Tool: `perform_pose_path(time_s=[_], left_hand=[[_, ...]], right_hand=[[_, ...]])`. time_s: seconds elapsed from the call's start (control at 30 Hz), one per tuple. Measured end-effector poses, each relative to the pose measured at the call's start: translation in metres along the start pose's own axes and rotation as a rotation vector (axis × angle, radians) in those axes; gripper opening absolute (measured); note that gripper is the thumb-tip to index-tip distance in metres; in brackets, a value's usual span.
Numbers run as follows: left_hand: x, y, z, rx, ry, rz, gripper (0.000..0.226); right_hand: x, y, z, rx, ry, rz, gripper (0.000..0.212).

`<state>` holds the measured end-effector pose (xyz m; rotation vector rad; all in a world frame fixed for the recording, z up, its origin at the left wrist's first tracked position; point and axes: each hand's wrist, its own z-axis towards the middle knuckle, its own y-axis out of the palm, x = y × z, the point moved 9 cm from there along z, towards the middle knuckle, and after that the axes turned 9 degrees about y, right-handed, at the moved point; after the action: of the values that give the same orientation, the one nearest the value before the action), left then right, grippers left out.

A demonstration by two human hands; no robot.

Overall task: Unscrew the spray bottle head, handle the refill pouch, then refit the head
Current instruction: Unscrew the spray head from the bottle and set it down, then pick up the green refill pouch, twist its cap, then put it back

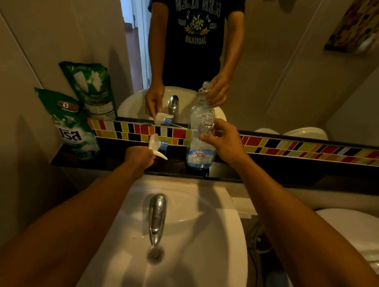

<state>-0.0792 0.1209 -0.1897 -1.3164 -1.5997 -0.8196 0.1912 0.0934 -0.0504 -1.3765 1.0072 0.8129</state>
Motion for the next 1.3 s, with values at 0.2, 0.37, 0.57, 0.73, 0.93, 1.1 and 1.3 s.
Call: perform_pose_path(time_s=[0.2,0.37,0.57,0.73,0.93,1.1,1.3], left_hand=[[-0.012,-0.002,0.009,0.03,0.117,0.192,0.025],[-0.012,0.0,0.019,0.044,0.227,0.49,0.02],[-0.012,0.0,0.023,0.092,0.296,0.629,0.017],[-0.013,0.002,0.019,0.1,0.338,0.645,0.019],[0.009,-0.01,0.001,0.117,0.496,0.645,0.03],[0.048,-0.041,-0.034,0.205,0.708,0.77,0.033],[0.085,-0.113,-0.071,0.363,0.933,0.746,0.019]], right_hand=[[0.0,0.013,0.014,-0.001,-0.009,0.016,0.04],[0.001,0.014,0.019,0.03,-0.021,-0.015,0.044],[0.008,0.015,0.021,0.062,-0.041,-0.046,0.046],[0.013,0.017,0.013,0.081,-0.047,-0.015,0.057],[0.016,0.009,-0.023,0.41,-0.16,-0.015,0.047],[0.008,0.047,-0.05,0.415,-0.257,-0.062,0.025],[-0.019,0.132,-0.047,0.17,-0.275,-0.071,0.017]])
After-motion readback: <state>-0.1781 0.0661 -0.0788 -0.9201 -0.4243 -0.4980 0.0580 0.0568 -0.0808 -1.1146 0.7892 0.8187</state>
